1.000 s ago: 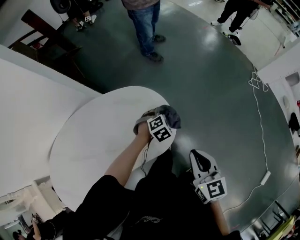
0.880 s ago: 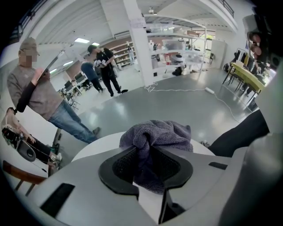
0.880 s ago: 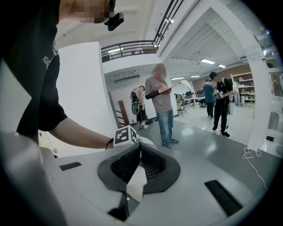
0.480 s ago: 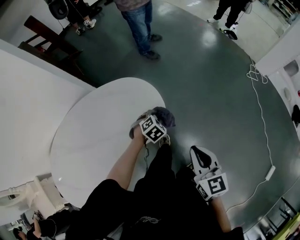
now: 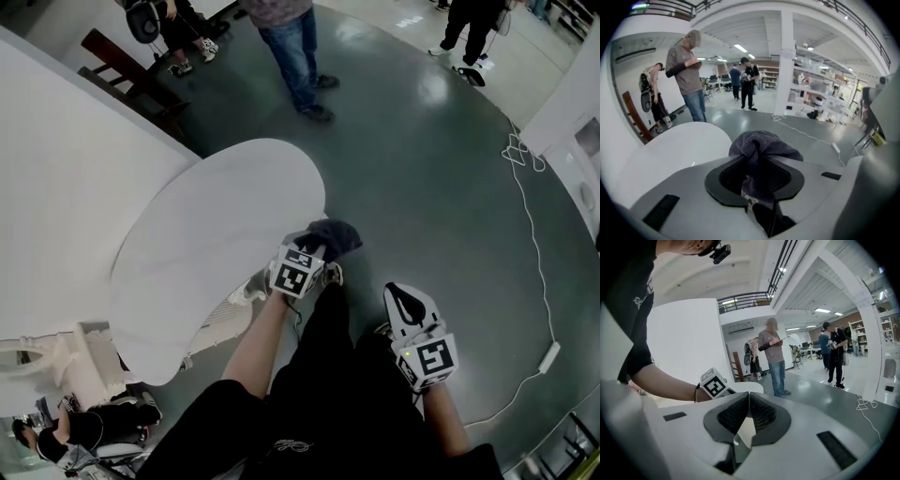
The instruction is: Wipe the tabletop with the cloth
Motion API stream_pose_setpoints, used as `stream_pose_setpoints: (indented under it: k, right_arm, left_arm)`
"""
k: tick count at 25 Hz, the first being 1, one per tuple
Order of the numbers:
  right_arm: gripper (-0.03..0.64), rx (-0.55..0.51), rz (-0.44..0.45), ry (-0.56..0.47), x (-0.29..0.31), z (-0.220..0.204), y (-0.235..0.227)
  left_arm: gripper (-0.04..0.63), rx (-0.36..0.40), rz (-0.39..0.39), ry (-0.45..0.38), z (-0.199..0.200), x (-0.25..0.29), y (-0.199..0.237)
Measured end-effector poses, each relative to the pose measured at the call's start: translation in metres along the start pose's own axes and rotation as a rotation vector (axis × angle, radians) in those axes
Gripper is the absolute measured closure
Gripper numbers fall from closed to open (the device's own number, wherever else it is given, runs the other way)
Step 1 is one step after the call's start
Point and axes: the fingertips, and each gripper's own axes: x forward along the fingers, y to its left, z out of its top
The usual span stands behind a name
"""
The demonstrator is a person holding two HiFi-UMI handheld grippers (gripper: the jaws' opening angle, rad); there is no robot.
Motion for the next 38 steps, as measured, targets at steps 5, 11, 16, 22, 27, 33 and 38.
stream_pose_setpoints:
  k: [5, 11, 16, 22, 27, 33, 38]
  right_arm:
    - [0.603, -0.053, 0.012, -0.01, -0.015, -0.003, -0.003]
    - [0.603, -0.084, 0.071, -0.032, -0.01, 0.005, 0.03]
    - [0.603, -0.133, 0.114, -0.03, -0.011, 0.009, 0.062]
    - [0.604, -0.232, 0.138, -0.074, -0.023, 0.018, 0.128]
    - [0.609, -0.289, 0.12, -0.132, -0.044, 0.032, 0.168]
    - [0.609, -0.284, 0.136, -0.107, -0.063, 0.043, 0.168]
    - [0.609, -0.315, 0.178, -0.143, -0.064, 0.061, 0.169]
  left_arm:
    - [0.492, -0.106, 0.076, -0.17, 0.018, -0.062, -0.041]
    - [0.491, -0.18, 0.164, -0.364, 0.022, -0.147, -0.065]
    - [0.491, -0.177, 0.196, -0.436, -0.002, -0.199, -0.075]
    - [0.491, -0.205, 0.214, -0.51, -0.038, -0.261, -0.065]
    - [0.491, -0.226, 0.247, -0.625, -0.049, -0.302, -0.079]
    - [0.491, -0.257, 0.315, -0.675, -0.05, -0.322, -0.096]
    - [0.491, -0.2, 0.348, -0.699, -0.033, -0.333, -0.103]
